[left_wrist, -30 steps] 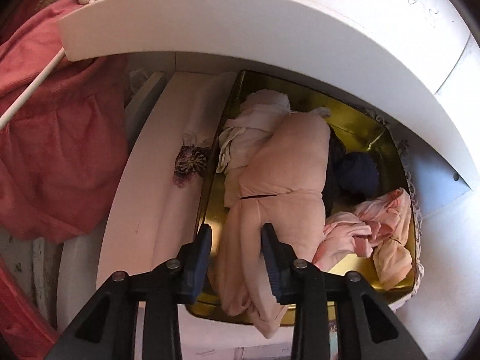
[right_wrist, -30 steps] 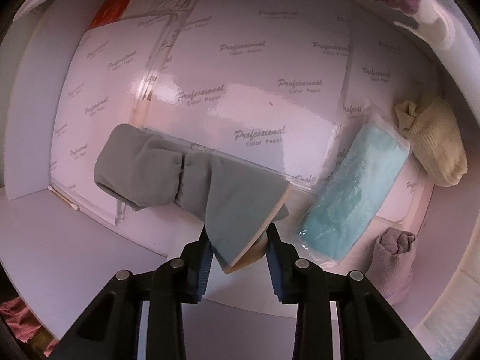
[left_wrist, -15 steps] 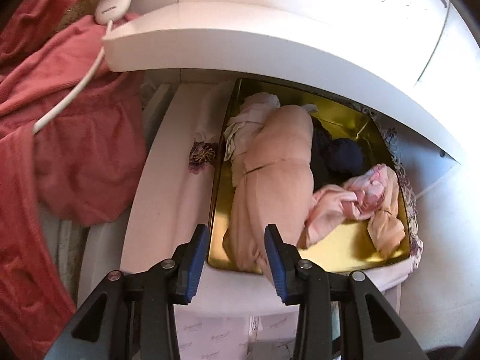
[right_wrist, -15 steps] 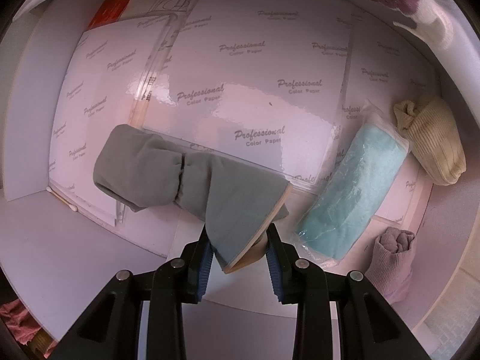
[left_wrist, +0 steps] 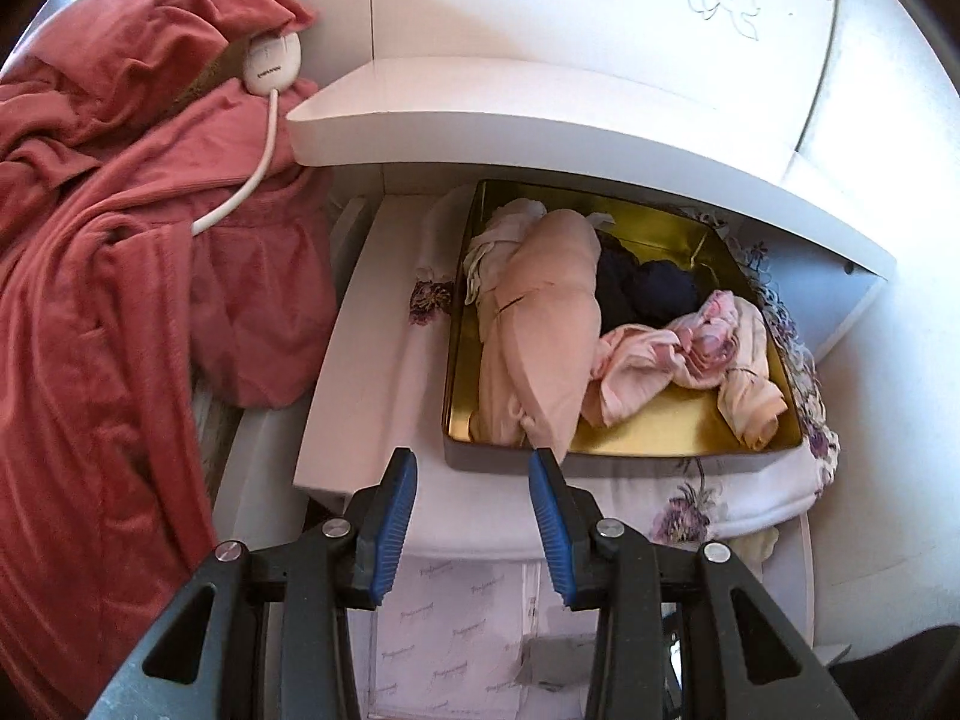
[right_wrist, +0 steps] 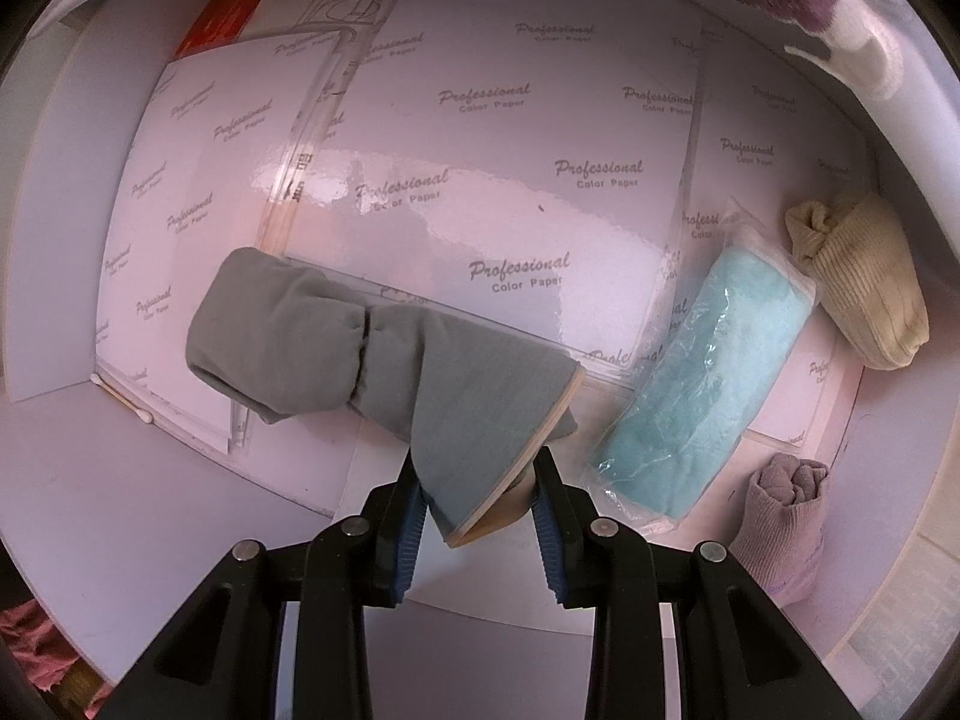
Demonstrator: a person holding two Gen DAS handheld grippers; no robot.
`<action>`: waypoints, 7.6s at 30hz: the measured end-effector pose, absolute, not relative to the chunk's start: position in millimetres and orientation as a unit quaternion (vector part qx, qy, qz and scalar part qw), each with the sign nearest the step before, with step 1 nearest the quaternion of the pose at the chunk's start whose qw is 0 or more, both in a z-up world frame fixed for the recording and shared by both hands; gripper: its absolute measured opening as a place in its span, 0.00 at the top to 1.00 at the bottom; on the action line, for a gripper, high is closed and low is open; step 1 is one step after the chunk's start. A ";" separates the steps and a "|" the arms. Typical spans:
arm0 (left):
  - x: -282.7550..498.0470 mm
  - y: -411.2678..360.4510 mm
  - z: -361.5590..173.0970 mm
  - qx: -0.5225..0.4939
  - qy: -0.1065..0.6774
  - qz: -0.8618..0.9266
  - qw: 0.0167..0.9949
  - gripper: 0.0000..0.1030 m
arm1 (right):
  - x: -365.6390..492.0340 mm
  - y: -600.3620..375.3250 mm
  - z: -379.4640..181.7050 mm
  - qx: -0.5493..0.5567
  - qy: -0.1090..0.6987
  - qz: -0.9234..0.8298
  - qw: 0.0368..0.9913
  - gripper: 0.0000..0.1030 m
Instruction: Organize soft objects
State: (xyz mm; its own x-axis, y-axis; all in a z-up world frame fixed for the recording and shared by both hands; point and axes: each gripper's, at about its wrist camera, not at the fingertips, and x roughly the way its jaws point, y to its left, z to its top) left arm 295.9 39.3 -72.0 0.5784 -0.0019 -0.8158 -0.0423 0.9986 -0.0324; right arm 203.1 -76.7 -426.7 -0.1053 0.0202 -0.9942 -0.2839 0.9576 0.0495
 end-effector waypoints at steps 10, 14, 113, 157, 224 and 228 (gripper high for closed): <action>252.3 27.7 -59.6 0.009 0.433 0.008 0.901 0.62 | 196.6 -72.5 -427.0 -0.097 0.728 0.113 0.669 0.67; 239.3 22.8 -57.7 0.021 0.427 0.003 0.904 0.62 | 194.2 -72.3 -426.7 -0.098 0.725 0.112 0.672 0.68; 231.4 7.6 -239.0 0.016 0.674 -0.027 0.738 0.62 | 194.2 -131.3 -379.0 -0.032 0.693 0.036 0.719 0.88; 247.5 -55.2 -244.1 0.051 0.652 -0.128 0.746 0.59 | 256.8 -181.0 -364.0 -0.167 0.622 -0.112 0.757 0.41; 270.4 -105.3 -274.3 0.184 0.665 -0.257 0.676 0.39 | 235.5 -190.2 -250.8 0.029 0.658 0.027 0.752 0.66; 273.1 -106.1 -279.3 0.191 0.669 -0.254 0.672 0.40 | 224.1 -194.4 -209.0 0.049 0.632 0.052 0.772 0.66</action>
State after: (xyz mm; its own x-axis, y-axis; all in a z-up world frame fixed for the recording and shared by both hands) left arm 273.1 -106.1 -279.3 -0.0236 -0.0858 -0.9960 0.5971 0.7979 -0.0829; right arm 224.1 -194.4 -209.0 0.1965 0.1423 -0.9701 -0.0196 0.9898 0.1412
